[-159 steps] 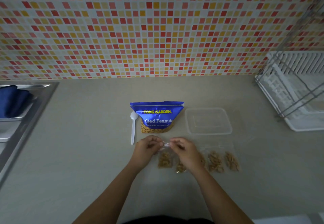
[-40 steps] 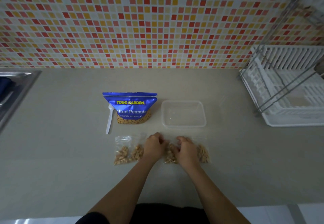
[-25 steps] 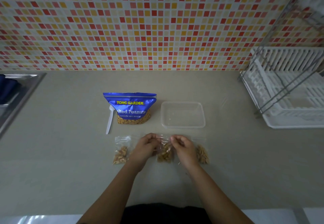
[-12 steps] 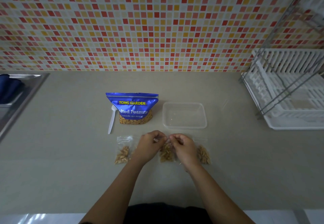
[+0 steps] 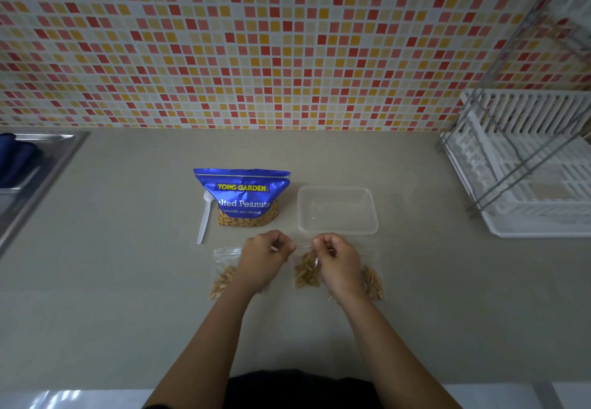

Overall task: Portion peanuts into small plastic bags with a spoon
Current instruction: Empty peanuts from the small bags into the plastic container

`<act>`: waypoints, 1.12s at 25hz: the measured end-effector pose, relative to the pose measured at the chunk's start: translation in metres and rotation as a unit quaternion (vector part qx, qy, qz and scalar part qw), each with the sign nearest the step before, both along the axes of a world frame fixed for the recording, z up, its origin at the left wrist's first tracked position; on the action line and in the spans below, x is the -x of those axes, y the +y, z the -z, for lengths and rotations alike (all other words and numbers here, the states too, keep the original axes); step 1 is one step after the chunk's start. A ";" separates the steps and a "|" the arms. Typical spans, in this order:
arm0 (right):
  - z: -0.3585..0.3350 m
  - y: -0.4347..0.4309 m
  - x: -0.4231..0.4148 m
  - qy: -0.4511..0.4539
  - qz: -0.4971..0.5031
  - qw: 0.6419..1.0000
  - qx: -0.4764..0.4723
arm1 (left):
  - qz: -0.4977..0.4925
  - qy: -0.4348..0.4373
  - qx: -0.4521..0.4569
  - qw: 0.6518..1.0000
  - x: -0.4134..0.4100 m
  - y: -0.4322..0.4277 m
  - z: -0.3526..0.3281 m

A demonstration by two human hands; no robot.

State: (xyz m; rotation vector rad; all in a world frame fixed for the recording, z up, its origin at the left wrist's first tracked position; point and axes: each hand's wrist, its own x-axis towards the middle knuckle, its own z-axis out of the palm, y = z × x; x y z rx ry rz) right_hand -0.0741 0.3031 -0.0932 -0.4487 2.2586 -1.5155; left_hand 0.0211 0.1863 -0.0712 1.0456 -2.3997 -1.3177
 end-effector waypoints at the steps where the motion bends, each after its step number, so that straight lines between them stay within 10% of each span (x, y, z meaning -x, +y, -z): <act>1: 0.000 0.000 0.000 -0.001 0.001 1.000 0.000 | -0.002 -0.002 -0.009 1.000 -0.001 -0.001 0.001; 28: 0.012 -0.001 -0.004 -0.155 -0.022 0.987 0.017 | -0.037 0.046 -0.155 0.986 -0.011 0.007 0.010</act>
